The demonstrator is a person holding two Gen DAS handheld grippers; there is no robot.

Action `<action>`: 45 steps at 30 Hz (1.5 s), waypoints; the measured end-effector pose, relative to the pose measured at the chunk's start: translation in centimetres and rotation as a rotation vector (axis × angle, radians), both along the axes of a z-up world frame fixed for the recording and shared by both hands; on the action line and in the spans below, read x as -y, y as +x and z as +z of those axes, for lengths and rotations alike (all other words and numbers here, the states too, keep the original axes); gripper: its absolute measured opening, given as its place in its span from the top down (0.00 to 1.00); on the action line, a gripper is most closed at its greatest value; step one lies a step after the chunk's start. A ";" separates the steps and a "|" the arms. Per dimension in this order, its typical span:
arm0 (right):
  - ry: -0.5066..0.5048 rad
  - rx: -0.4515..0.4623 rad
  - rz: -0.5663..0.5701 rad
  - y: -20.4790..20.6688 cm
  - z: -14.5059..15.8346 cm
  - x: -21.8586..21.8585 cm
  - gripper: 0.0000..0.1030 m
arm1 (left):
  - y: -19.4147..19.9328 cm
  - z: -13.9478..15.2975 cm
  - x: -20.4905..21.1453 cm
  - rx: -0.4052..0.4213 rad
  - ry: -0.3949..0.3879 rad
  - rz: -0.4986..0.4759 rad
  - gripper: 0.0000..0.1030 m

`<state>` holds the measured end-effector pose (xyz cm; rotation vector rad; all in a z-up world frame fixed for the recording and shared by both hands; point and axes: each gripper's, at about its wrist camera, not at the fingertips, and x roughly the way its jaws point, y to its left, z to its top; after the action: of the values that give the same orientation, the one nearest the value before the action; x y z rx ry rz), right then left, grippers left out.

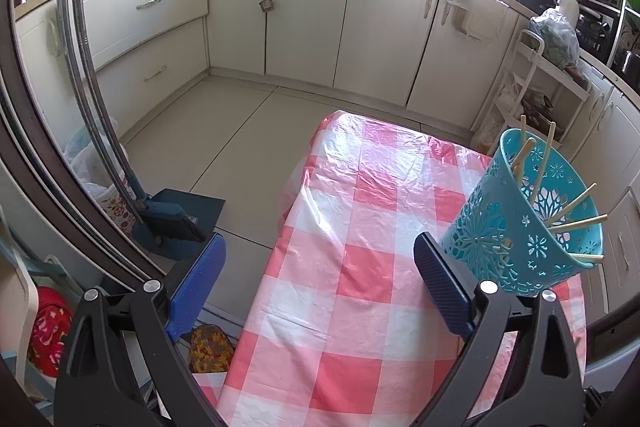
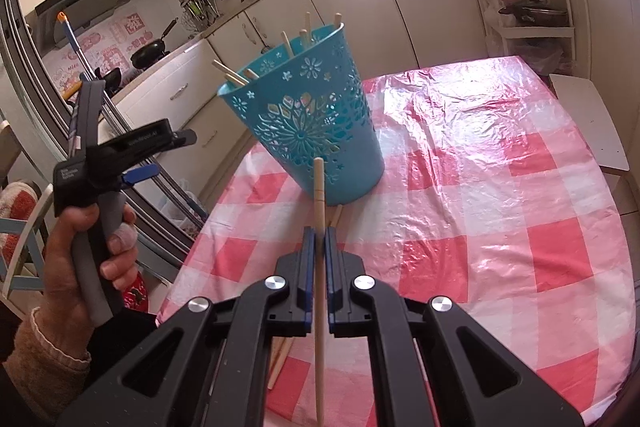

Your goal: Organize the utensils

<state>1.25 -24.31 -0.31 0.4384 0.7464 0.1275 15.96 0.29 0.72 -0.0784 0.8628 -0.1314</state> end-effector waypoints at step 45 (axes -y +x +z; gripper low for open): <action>-0.017 0.297 -0.108 12.7 10.0 -0.1 0.95 | -0.2 -0.4 0.5 -0.032 -0.036 -0.032 0.11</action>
<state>13.93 -24.26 9.71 0.4308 0.4306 0.0828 15.81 -0.19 0.36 -0.1011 0.8943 -0.1760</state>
